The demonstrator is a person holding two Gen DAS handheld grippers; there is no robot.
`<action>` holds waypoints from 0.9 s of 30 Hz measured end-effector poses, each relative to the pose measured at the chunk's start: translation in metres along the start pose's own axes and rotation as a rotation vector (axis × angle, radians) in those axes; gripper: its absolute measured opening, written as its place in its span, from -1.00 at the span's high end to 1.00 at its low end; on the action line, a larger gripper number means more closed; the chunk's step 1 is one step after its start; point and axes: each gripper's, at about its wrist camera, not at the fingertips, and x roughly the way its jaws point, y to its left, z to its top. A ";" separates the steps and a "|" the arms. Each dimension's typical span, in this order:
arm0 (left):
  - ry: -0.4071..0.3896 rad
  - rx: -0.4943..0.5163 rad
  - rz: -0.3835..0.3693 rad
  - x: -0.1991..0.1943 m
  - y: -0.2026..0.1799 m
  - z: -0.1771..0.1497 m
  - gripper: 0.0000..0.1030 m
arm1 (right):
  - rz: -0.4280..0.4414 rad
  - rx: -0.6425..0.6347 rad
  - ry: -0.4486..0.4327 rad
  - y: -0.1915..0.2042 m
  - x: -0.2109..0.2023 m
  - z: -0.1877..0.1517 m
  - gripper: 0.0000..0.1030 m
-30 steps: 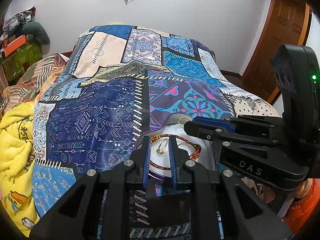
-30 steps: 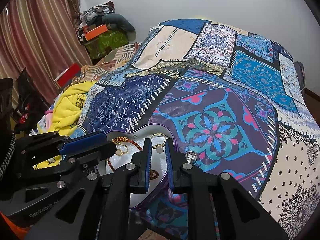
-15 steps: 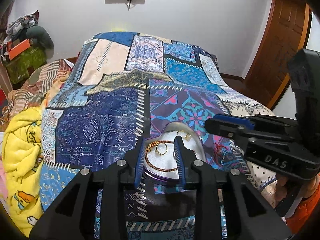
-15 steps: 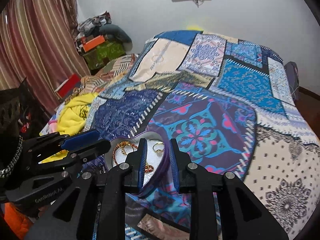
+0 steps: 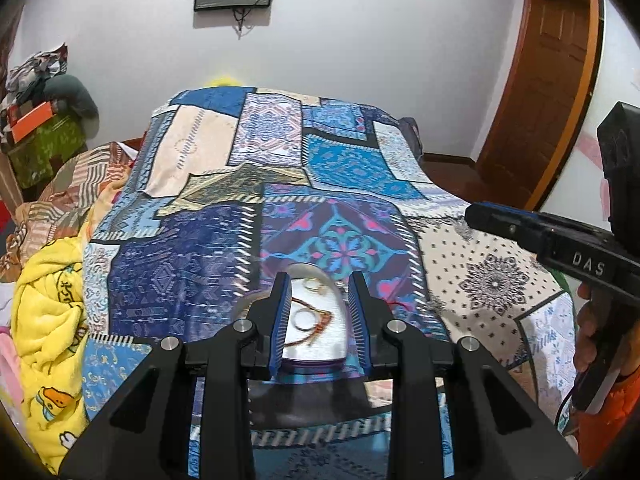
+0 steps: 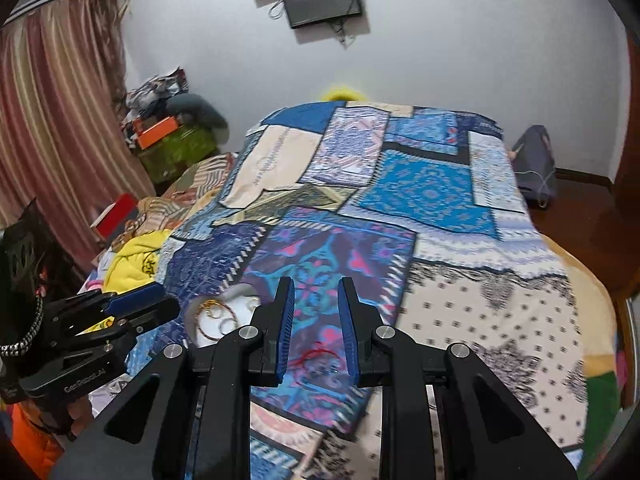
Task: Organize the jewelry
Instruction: 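Withdraw both tools from the tin toward the red string bracelet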
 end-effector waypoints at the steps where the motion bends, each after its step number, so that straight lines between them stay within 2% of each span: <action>1: 0.004 0.003 -0.006 0.001 -0.004 -0.001 0.45 | -0.011 0.005 0.000 -0.005 -0.003 -0.002 0.61; 7: 0.044 0.012 -0.037 0.011 -0.028 -0.009 0.45 | -0.059 0.025 0.026 -0.030 -0.012 -0.014 0.61; 9: 0.066 0.014 -0.053 0.017 -0.035 -0.013 0.45 | -0.072 0.036 0.045 -0.039 -0.010 -0.019 0.55; 11: 0.090 0.017 -0.065 0.024 -0.041 -0.018 0.45 | -0.085 0.046 0.060 -0.048 -0.010 -0.025 0.38; 13: 0.119 0.018 -0.076 0.033 -0.047 -0.024 0.45 | -0.095 0.053 0.068 -0.055 -0.010 -0.031 0.35; 20: 0.214 -0.001 -0.121 0.063 -0.058 -0.043 0.45 | -0.086 0.066 0.145 -0.068 0.003 -0.052 0.35; 27: 0.263 -0.020 -0.110 0.083 -0.059 -0.058 0.45 | -0.054 0.053 0.200 -0.066 0.017 -0.066 0.35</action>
